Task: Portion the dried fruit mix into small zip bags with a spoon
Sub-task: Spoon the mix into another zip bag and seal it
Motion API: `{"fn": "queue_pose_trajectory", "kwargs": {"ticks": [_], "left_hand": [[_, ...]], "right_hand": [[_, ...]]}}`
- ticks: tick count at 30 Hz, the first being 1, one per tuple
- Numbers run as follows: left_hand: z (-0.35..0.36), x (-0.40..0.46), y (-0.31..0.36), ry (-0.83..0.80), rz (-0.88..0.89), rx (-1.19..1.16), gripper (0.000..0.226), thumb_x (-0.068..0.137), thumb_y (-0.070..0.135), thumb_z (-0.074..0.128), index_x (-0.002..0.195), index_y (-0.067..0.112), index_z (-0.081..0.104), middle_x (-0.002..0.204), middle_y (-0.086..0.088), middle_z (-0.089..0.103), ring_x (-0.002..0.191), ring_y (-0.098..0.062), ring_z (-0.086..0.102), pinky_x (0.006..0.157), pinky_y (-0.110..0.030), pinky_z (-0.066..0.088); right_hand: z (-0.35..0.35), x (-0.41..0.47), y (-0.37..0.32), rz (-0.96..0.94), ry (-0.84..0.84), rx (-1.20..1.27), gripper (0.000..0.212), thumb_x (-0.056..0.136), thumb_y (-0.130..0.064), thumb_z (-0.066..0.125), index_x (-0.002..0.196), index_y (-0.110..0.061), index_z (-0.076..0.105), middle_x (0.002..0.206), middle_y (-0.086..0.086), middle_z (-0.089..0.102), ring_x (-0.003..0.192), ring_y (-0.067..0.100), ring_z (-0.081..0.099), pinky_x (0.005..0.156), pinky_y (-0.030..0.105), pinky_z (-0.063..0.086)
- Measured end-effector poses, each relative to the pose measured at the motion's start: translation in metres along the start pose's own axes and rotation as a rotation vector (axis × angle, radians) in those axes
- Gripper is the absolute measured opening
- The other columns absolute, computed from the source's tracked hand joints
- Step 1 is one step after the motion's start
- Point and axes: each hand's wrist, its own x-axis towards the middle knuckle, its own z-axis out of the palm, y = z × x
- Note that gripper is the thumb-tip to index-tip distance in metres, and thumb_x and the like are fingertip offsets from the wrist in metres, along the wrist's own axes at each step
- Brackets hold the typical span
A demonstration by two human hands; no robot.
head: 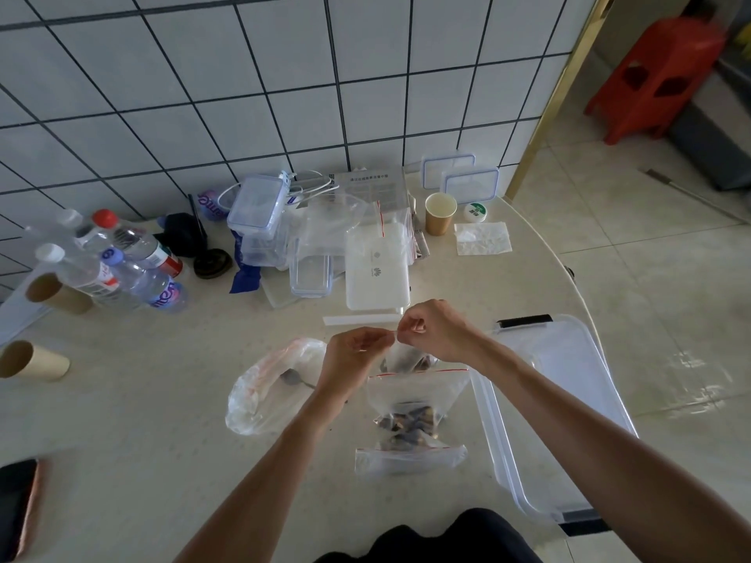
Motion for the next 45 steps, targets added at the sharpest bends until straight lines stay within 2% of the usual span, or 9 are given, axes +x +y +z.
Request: {"fn": "queue_pose_trajectory", "kwargs": {"ticks": [4,14,23,28,31,35,39,43,45], "left_hand": [[0.0,0.002,-0.002,0.01,0.011,0.037,0.008,0.09,0.031,0.081,0.096,0.028,0.084,0.09,0.019,0.08,0.086,0.006,0.072,0.073,-0.004,0.048],[-0.001,0.002,-0.002,0.033,0.078,0.136,0.006,0.092,0.034,0.077,0.089,0.031,0.08,0.086,0.023,0.077,0.083,0.006,0.071,0.073,-0.005,0.048],[-0.005,-0.001,-0.001,0.012,0.127,0.188,0.008,0.094,0.031,0.076,0.087,0.029,0.077,0.086,0.024,0.076,0.086,0.006,0.07,0.08,-0.005,0.048],[-0.013,-0.001,-0.001,-0.002,0.098,0.183,0.015,0.095,0.026,0.075,0.082,0.032,0.072,0.081,0.026,0.074,0.08,0.009,0.067,0.074,-0.004,0.045],[-0.02,-0.002,-0.006,-0.001,0.052,0.172,0.009,0.095,0.027,0.075,0.086,0.025,0.075,0.081,0.022,0.074,0.076,0.009,0.066,0.071,-0.005,0.046],[-0.024,-0.004,-0.01,-0.007,-0.002,0.143,0.008,0.095,0.028,0.075,0.089,0.023,0.077,0.086,0.016,0.076,0.078,0.006,0.067,0.072,-0.006,0.048],[-0.025,-0.005,-0.01,-0.007,-0.021,0.111,0.007,0.094,0.029,0.075,0.09,0.023,0.078,0.087,0.014,0.077,0.079,0.005,0.068,0.072,-0.006,0.048],[-0.029,-0.004,-0.01,-0.006,-0.039,0.073,0.007,0.094,0.028,0.075,0.092,0.022,0.078,0.093,0.009,0.079,0.087,-0.002,0.07,0.077,-0.009,0.051],[-0.03,-0.003,-0.01,-0.004,-0.049,0.053,0.007,0.095,0.025,0.075,0.094,0.019,0.079,0.094,0.006,0.079,0.092,-0.008,0.072,0.084,-0.017,0.053]], "right_hand": [[0.001,0.0,-0.001,-0.023,0.002,-0.01,0.009,0.092,-0.023,0.075,0.092,-0.015,0.079,0.093,-0.001,0.077,0.088,0.015,0.068,0.08,0.031,0.054],[0.006,-0.002,-0.008,-0.097,0.037,-0.114,0.015,0.098,-0.027,0.07,0.1,-0.014,0.076,0.103,0.002,0.075,0.09,0.02,0.067,0.069,0.025,0.041],[0.008,-0.001,-0.012,-0.106,0.02,-0.179,0.014,0.099,-0.026,0.069,0.102,-0.015,0.077,0.104,0.0,0.075,0.094,0.021,0.068,0.074,0.028,0.043],[0.008,-0.006,-0.014,-0.166,0.053,-0.258,0.018,0.101,-0.031,0.064,0.103,-0.017,0.075,0.104,-0.002,0.075,0.092,0.02,0.068,0.079,0.031,0.046],[0.002,-0.009,-0.01,-0.247,0.043,-0.298,0.019,0.102,-0.026,0.061,0.103,-0.014,0.076,0.103,-0.002,0.075,0.09,0.018,0.068,0.089,0.032,0.047],[0.0,-0.012,-0.001,-0.309,0.037,-0.396,0.024,0.104,-0.025,0.057,0.1,-0.008,0.073,0.099,0.003,0.072,0.087,0.022,0.066,0.087,0.028,0.042],[-0.008,-0.015,0.006,-0.346,0.017,-0.445,0.025,0.105,-0.023,0.054,0.099,-0.007,0.072,0.097,0.005,0.071,0.085,0.024,0.065,0.089,0.034,0.048],[-0.017,-0.018,0.016,-0.327,0.003,-0.48,0.024,0.105,-0.02,0.052,0.098,-0.007,0.07,0.096,0.004,0.069,0.088,0.025,0.064,0.091,0.036,0.047],[-0.02,-0.021,0.023,-0.312,0.005,-0.486,0.025,0.106,-0.022,0.051,0.1,-0.007,0.071,0.099,0.005,0.07,0.091,0.025,0.064,0.092,0.033,0.045]]}}
